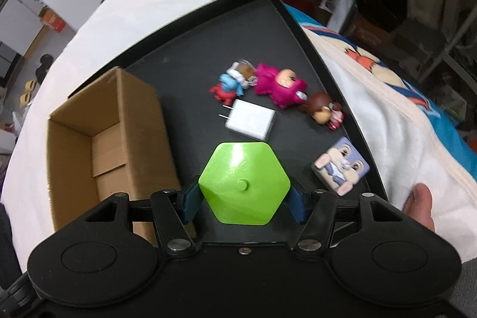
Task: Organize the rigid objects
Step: 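Carry the green cup over the box with the right tool and release it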
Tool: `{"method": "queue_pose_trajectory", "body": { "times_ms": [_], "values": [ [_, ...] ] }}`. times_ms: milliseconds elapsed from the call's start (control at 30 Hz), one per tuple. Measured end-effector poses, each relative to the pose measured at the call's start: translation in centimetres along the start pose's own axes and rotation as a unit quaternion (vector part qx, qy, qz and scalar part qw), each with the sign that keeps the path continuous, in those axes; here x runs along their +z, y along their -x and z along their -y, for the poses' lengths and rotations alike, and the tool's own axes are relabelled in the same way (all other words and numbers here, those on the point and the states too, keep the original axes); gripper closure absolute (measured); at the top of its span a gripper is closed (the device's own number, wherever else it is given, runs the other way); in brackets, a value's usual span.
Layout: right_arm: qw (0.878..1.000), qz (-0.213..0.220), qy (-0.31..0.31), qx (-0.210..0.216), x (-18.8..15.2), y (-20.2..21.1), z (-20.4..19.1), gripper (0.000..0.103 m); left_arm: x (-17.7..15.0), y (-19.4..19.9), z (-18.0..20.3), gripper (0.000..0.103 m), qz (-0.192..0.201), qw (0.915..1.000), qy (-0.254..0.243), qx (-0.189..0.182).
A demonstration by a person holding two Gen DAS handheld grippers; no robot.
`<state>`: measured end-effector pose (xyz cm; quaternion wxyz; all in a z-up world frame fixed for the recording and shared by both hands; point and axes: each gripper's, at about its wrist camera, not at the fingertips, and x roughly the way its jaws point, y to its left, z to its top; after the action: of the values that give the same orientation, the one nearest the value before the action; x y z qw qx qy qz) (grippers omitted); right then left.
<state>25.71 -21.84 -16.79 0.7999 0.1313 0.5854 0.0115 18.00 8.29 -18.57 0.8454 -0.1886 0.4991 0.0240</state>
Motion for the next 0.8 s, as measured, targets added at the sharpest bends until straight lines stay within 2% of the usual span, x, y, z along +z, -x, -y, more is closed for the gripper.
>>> {"method": "queue_pose_trajectory", "body": {
  "times_ms": [467, 800],
  "values": [
    [0.998, 0.025, 0.056, 0.001, 1.6, 1.6, -4.4, 0.046, -0.2, -0.3, -0.6, 0.083, 0.0, 0.9999, 0.007, -0.014],
    [0.992, 0.046, 0.121, 0.013, 3.0, 3.1, -8.8, 0.046, -0.3, -0.3, -0.6, 0.083, 0.002, 0.9998, 0.004, -0.017]
  ]
}}
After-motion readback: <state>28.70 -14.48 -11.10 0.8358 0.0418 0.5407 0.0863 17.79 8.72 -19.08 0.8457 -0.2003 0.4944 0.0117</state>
